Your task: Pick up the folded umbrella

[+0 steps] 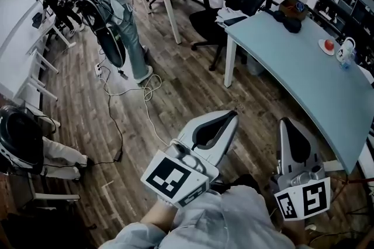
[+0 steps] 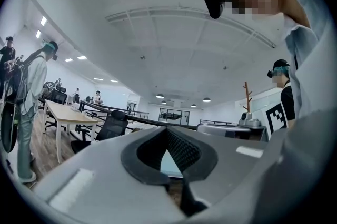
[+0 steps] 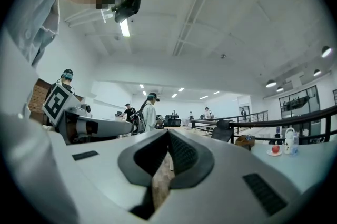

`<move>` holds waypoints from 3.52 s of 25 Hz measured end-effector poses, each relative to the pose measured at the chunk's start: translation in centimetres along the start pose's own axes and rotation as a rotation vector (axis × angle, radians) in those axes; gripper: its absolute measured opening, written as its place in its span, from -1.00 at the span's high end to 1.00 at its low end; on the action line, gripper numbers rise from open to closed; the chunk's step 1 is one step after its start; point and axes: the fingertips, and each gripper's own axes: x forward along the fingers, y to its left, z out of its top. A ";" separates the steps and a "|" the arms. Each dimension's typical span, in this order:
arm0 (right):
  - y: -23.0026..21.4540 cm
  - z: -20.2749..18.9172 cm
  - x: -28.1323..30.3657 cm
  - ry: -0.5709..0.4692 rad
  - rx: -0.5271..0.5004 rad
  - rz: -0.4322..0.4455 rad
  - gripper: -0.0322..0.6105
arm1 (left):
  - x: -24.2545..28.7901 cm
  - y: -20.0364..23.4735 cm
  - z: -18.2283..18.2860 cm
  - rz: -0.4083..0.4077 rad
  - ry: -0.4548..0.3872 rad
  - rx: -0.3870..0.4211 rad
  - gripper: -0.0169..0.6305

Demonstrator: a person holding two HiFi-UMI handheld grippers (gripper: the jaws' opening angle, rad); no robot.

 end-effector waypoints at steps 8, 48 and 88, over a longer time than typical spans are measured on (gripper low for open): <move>-1.5 -0.3 0.3 0.014 0.003 -0.026 0.90 | 1.0 0.4 -0.1 -0.007 0.002 -0.014 0.93; -27.2 -3.0 20.0 0.032 0.051 0.140 0.90 | 28.7 11.9 0.5 0.190 0.016 0.017 0.93; -28.6 -4.0 36.0 0.056 0.019 -0.292 0.90 | 39.2 30.5 2.1 -0.226 0.046 -0.012 0.93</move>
